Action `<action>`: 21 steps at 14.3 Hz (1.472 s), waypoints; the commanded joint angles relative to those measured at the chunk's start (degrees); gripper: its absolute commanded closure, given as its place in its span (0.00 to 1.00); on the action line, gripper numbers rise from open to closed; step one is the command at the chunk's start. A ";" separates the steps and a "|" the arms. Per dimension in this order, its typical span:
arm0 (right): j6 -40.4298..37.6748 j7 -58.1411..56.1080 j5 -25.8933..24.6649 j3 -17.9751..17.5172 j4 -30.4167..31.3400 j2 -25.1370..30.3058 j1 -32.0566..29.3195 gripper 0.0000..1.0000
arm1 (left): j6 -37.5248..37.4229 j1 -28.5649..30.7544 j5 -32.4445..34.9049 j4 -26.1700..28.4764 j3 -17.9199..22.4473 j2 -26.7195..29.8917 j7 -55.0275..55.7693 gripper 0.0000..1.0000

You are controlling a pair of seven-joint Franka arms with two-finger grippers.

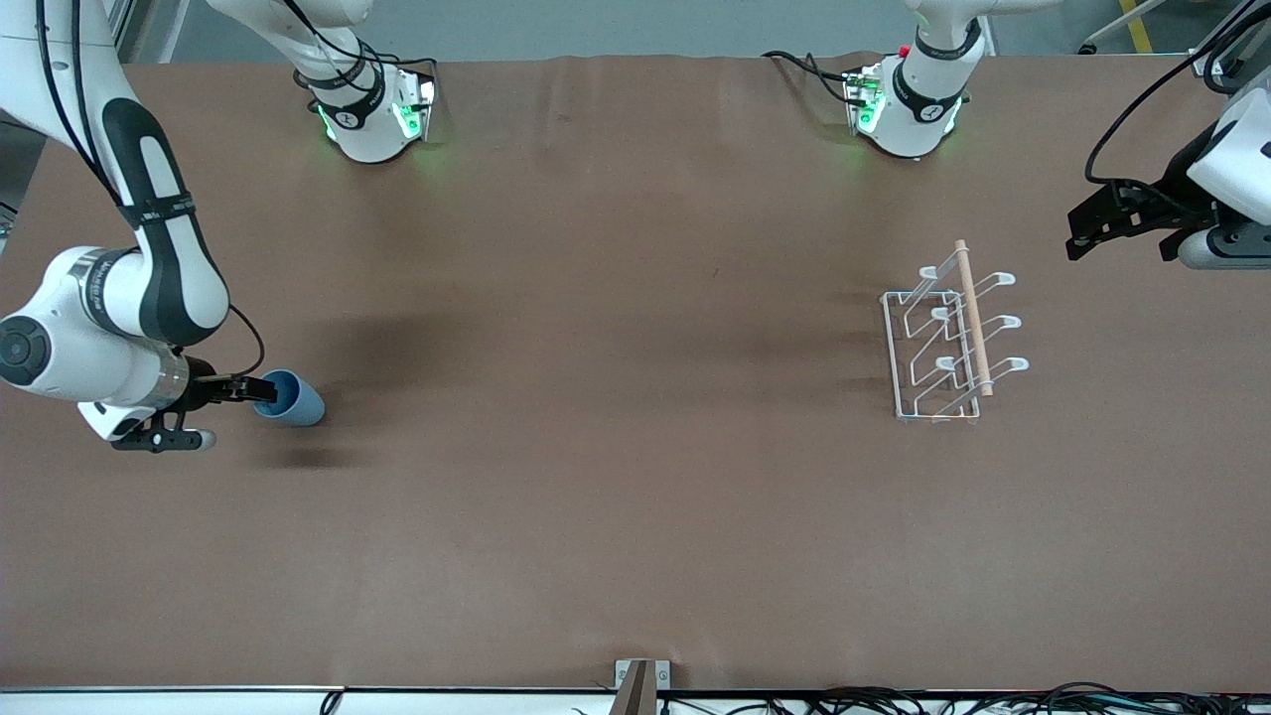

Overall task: Hang cup on cup holder
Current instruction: 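Grasp the blue cup rim with the right gripper and lift it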

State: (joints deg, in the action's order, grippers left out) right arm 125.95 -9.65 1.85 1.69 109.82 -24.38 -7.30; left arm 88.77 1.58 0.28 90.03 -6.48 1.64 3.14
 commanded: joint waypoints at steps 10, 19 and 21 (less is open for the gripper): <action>-2.00 -0.72 0.96 -0.72 0.31 2.30 1.31 0.97 | -0.26 0.36 -0.11 -1.43 -0.19 -0.68 -0.85 0.00; -8.80 9.12 19.03 -1.17 0.05 12.51 16.25 0.96 | -0.09 0.10 -0.28 -1.43 -0.28 -0.76 -0.68 0.00; -8.80 9.03 30.70 -1.17 -0.31 12.78 18.45 0.96 | 0.09 -0.61 -0.28 -1.52 -0.46 -0.94 -0.59 0.00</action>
State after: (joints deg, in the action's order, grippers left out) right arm 117.01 -1.12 24.19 0.09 108.46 -12.94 9.71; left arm 88.80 1.38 0.24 89.95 -6.64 1.52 3.14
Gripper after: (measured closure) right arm 0.952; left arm 0.000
